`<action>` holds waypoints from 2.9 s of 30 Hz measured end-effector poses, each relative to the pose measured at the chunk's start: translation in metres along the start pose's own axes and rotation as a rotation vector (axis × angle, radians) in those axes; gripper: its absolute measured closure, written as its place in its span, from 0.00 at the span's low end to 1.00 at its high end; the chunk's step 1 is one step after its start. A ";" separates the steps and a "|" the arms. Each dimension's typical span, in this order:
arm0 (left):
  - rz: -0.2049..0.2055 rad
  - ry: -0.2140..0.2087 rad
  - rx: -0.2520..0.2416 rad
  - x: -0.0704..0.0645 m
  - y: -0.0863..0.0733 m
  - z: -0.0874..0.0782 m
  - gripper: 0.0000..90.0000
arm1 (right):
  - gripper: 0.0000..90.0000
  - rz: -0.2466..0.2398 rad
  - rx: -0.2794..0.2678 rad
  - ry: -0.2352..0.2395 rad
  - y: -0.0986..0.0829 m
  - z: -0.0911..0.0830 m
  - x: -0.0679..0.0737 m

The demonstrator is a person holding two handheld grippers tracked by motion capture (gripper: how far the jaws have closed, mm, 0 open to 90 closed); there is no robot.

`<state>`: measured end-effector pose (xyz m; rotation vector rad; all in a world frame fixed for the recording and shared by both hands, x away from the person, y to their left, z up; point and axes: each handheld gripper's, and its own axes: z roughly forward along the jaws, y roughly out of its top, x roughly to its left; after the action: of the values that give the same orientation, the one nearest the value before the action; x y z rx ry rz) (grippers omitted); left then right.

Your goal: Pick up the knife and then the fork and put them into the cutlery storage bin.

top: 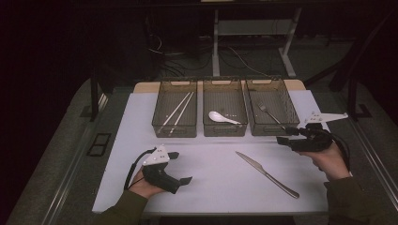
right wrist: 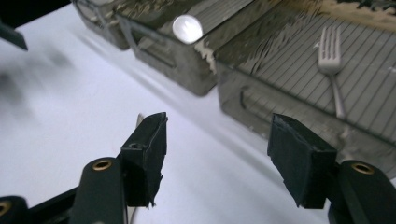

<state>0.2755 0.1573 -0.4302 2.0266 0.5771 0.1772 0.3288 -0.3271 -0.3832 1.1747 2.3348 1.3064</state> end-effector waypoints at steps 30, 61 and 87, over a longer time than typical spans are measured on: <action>0.006 -0.003 0.000 0.001 -0.001 -0.001 0.00 | 0.44 -0.098 0.191 0.047 -0.037 0.004 0.050; 0.004 -0.004 -0.004 0.000 -0.001 0.000 0.00 | 0.81 -0.175 0.573 0.008 -0.035 0.043 0.076; 0.005 -0.004 -0.003 0.000 0.000 0.000 0.00 | 0.87 -0.227 0.808 -0.062 -0.015 0.069 0.087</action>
<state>0.2751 0.1570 -0.4308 2.0247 0.5689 0.1767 0.2999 -0.2253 -0.4195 1.0372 2.9232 0.2175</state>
